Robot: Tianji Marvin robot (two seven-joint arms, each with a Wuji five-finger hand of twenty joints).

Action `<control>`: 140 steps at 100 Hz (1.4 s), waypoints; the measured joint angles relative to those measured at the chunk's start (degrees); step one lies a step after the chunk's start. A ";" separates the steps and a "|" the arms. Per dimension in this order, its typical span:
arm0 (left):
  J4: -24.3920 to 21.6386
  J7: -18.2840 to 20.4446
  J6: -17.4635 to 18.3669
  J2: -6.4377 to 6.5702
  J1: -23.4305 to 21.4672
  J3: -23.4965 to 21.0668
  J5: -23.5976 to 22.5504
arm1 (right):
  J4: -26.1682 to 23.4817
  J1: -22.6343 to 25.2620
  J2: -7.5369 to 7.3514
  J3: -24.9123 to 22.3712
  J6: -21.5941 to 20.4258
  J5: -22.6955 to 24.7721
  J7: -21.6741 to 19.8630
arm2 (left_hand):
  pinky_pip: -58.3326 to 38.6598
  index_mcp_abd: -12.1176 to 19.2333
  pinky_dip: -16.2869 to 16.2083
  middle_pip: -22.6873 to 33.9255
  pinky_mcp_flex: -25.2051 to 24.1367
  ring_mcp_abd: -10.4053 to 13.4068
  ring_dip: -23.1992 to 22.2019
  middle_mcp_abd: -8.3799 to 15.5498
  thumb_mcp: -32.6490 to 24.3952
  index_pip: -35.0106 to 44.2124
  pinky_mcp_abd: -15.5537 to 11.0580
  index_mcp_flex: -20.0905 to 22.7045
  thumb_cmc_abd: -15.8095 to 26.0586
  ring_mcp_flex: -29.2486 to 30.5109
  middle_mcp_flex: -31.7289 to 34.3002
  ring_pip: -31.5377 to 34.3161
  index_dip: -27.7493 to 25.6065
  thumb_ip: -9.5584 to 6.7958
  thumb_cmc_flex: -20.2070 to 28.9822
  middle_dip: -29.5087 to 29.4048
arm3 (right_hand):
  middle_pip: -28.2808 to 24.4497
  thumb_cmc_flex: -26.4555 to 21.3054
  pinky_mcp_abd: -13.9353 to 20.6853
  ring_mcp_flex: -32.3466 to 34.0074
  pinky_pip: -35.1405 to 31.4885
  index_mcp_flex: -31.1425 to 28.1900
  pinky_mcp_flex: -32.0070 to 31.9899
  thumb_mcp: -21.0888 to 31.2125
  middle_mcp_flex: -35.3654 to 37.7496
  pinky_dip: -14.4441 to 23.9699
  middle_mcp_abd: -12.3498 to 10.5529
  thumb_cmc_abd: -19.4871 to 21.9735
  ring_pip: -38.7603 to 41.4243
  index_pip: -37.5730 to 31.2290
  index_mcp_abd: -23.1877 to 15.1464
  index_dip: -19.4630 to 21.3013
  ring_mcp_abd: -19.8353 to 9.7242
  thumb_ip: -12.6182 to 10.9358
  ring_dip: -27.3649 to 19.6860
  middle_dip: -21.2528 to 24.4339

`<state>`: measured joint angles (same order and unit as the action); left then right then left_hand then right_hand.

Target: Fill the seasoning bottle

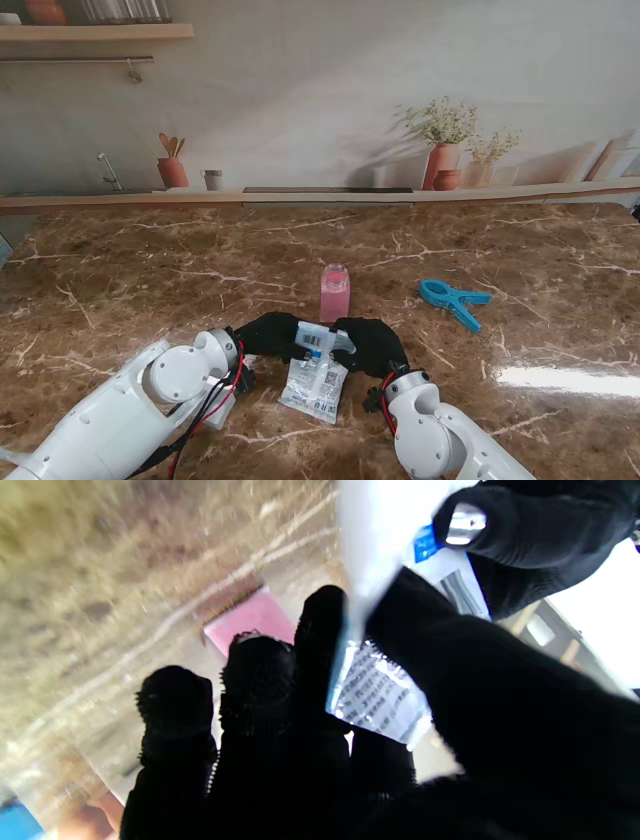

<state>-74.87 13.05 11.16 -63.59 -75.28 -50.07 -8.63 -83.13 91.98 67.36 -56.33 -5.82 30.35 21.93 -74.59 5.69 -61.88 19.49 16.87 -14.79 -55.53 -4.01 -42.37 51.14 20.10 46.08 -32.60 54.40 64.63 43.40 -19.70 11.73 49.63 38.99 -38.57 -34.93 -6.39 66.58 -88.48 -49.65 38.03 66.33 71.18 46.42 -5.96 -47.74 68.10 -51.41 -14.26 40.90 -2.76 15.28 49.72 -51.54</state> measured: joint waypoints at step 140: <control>6.82 -17.81 19.74 -2.85 -0.49 1.00 -13.56 | -11.14 3.63 -0.30 -3.70 15.41 -0.58 -10.12 | 4.38 2.96 4.97 -3.19 0.99 0.37 -7.49 1.56 -4.83 2.13 -2.17 7.98 -5.61 -0.67 -1.78 -3.60 -13.31 0.17 9.18 4.56 | 13.22 18.60 1.42 -12.57 10.63 3.75 -6.71 -7.25 -12.78 1.48 2.73 17.16 -26.83 18.92 7.31 -6.36 3.05 -7.76 -10.51 17.09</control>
<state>-68.05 -4.76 30.90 -66.44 -75.77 -49.06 -22.19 -94.27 95.61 67.05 -60.03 9.59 29.76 11.81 -70.21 8.65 -56.92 16.30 17.86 -14.42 -63.02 -2.45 -47.20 53.27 17.93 54.06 -38.20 53.73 62.85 39.80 -33.00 11.90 58.81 43.55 -25.35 -16.33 -4.97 54.01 -77.85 -45.90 31.32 59.08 58.40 47.90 -3.23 -30.58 41.26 -32.49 -6.95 34.54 0.29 7.52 39.20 -34.44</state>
